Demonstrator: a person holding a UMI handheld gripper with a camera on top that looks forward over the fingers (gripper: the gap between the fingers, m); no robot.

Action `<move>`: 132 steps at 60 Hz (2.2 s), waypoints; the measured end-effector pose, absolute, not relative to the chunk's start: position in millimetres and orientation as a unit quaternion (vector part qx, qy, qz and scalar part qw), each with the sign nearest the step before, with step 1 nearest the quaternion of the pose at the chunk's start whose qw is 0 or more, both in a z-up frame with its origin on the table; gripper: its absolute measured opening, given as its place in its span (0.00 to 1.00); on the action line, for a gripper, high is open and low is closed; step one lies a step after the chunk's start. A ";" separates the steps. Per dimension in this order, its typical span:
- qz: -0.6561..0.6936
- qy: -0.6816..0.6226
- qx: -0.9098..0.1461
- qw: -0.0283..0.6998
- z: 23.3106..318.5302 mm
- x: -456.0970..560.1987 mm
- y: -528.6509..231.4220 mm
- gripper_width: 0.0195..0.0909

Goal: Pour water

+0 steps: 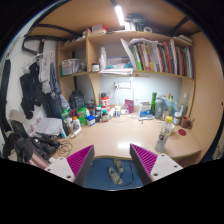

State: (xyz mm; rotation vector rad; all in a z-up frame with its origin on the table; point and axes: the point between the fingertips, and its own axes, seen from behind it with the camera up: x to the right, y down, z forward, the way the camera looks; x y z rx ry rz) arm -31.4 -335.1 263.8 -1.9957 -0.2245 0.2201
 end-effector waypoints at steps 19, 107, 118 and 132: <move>0.049 -0.083 -0.832 0.547 243.3 2.1 -313.6 0.88; 0.303 0.196 -0.779 0.512 116.7 179.0 76.2 0.32; 0.532 0.438 -0.653 0.314 136.1 162.1 118.9 0.33; 0.651 0.577 -0.463 0.170 153.9 163.8 144.8 0.33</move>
